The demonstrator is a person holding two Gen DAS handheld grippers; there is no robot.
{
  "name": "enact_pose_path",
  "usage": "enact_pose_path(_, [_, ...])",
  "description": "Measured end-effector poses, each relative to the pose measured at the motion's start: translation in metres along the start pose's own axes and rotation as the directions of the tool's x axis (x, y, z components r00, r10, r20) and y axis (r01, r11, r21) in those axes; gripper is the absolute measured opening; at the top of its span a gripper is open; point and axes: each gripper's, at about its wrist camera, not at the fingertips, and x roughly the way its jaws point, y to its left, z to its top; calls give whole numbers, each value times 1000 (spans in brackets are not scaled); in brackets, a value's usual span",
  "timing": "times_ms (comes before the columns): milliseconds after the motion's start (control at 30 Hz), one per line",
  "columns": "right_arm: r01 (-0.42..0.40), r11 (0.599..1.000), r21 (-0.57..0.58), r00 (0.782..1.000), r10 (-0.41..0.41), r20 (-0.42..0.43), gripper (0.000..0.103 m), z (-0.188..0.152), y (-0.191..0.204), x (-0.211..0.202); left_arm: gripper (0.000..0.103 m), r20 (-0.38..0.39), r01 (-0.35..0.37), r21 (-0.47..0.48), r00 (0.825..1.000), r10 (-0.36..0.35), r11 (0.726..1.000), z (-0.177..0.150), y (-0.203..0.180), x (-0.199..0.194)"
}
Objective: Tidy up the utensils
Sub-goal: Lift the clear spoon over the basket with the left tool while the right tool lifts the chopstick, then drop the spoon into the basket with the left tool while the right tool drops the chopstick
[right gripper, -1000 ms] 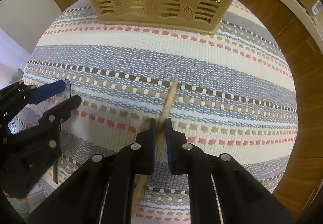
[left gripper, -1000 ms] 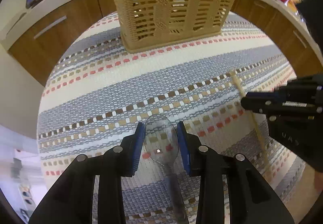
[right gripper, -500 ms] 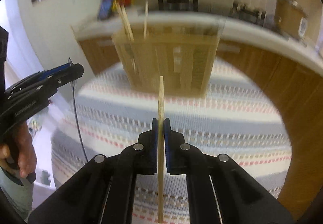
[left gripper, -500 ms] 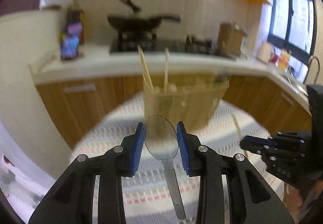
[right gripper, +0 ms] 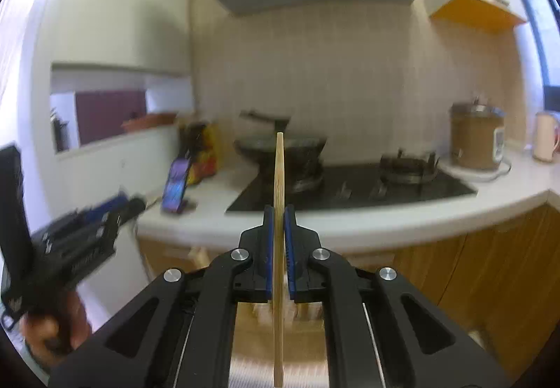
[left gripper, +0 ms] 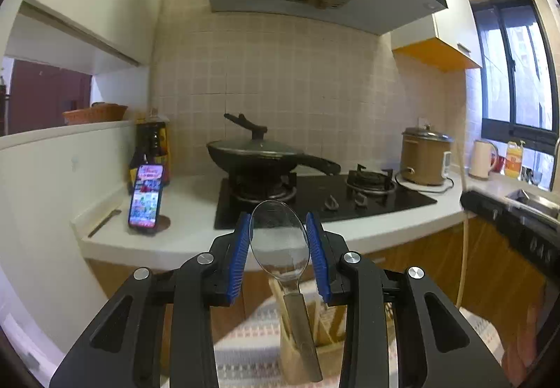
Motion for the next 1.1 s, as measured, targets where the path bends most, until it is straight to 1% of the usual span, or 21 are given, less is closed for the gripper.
enact_pose_path(100, [18, 1000, 8, 998, -19, 56, 4, 11, -7, 20, 31, 5, 6, -7, 1000, -6, 1000, 0, 3, 22])
enact_pose_path(200, [45, 999, -3, 995, -45, 90, 4, 10, -11, 38, 31, 7, 8, -6, 1000, -8, 1000, -4, 5, 40])
enact_pose_path(267, [72, 997, -16, 992, -70, 110, 4, 3, -14, 52, 31, 11, 1, 0, 1000, -1, 1000, -8, 7, 50])
enact_pose_path(367, [101, 995, -23, 988, -97, 122, 4, -11, -18, 66, 31, 23, 25, 6, 999, -25, 1000, -15, 9, 61])
enact_pose_path(500, [104, 995, -8, 989, -102, 110, 4, -32, -27, 81, 31, 27, 39, 19, 999, -39, 999, -29, 8, 72])
enact_pose_path(600, [99, 995, -2, 991, -98, 96, 4, -43, -31, 85, 31, 17, 30, 29, 999, -30, 999, -39, 6, 77])
enact_pose_path(700, [114, 993, -17, 988, -112, 107, 4, -51, -32, 85, 31, 6, 36, 24, 999, -36, 999, -47, 6, 81])
enact_pose_path(833, [114, 993, -32, 988, -110, 108, 5, -62, -31, 84, 31, -6, 45, 26, 999, -45, 999, -55, 4, 83])
enact_pose_path(1000, [102, 994, -38, 991, -98, 88, 5, -69, -28, 77, 33, -20, 61, 23, 998, -60, 998, -62, 5, 78])
enact_pose_path(1033, [106, 994, -40, 991, -102, 89, 5, -70, -27, 73, 34, -21, 69, 18, 997, -68, 997, -62, 6, 76])
enact_pose_path(1067, [118, 992, -45, 989, -113, 96, 5, -71, -25, 67, 43, -24, 78, 12, 997, -78, 997, -62, 7, 74])
enact_pose_path(1100, [119, 992, -52, 989, -114, 95, 5, -71, -24, 62, 49, -22, 89, 0, 996, -89, 996, -62, 9, 70])
